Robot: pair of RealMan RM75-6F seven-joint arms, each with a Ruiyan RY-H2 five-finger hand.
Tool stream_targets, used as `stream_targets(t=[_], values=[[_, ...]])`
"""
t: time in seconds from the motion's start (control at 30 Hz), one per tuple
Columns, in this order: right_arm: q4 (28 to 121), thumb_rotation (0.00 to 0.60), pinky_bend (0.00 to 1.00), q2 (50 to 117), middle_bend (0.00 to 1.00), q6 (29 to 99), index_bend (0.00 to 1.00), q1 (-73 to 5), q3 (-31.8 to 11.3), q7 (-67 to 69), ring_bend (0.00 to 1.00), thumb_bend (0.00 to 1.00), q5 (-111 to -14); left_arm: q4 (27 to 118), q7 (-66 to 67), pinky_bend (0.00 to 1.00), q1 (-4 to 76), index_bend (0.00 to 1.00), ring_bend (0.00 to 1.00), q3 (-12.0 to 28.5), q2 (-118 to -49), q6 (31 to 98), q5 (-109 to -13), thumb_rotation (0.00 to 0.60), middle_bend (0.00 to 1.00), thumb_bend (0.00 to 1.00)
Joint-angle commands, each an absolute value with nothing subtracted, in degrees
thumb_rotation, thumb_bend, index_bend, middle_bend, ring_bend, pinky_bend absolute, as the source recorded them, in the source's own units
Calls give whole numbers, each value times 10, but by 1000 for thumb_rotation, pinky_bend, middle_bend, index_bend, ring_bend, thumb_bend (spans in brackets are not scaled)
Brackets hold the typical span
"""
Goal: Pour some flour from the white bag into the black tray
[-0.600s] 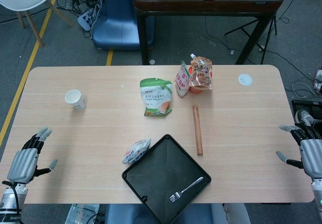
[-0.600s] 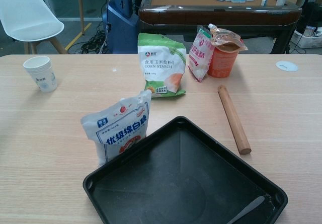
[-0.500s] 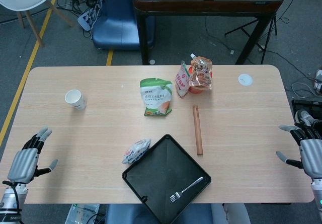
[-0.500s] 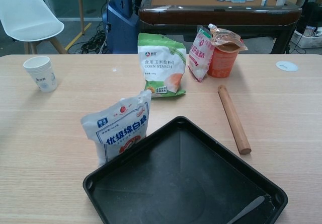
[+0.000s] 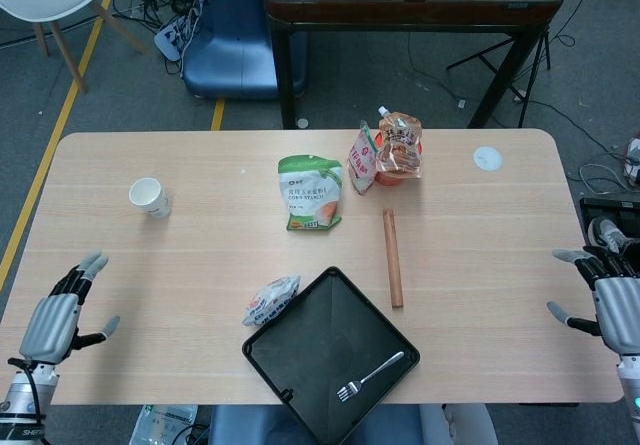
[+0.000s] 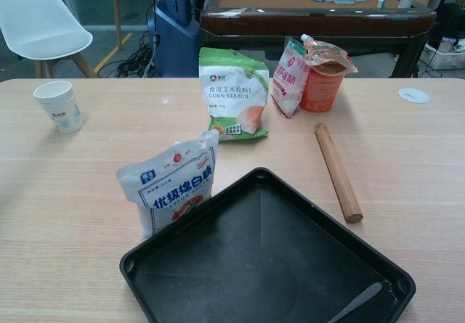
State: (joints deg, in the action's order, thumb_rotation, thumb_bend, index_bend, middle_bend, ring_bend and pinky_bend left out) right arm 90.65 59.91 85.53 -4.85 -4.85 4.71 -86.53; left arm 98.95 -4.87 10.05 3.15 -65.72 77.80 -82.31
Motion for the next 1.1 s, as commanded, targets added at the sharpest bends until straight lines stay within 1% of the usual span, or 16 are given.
stream_targets(t=[0.03, 0.17, 0.3, 0.5, 0.77, 1.1], values=[[908, 600, 200, 597, 335, 855, 278, -49, -49, 46, 193, 157, -866, 981, -69, 134, 115, 72, 76, 30, -660, 756, -831, 600, 49, 268], [911, 600, 200, 594, 335, 858, 278, -49, -50, 46, 193, 158, -866, 979, -104, 134, 141, 72, 76, 25, -671, 703, -830, 600, 50, 267], [912, 600, 200, 593, 335, 858, 278, -47, -49, 45, 194, 158, -863, 975, -125, 134, 164, 66, 76, 22, -688, 665, -835, 600, 50, 267], [912, 600, 200, 592, 335, 862, 278, -42, -49, 45, 194, 158, -859, 962, -141, 134, 193, 6, 76, 19, -723, 623, -841, 600, 49, 244], [910, 600, 200, 592, 335, 863, 278, -37, -48, 45, 194, 158, -853, 936, -127, 134, 212, 0, 76, 13, -785, 610, -848, 600, 49, 212], [908, 600, 200, 592, 335, 866, 278, -32, -48, 47, 194, 157, -849, 887, -94, 134, 236, 0, 76, 27, -870, 599, -827, 600, 49, 182]])
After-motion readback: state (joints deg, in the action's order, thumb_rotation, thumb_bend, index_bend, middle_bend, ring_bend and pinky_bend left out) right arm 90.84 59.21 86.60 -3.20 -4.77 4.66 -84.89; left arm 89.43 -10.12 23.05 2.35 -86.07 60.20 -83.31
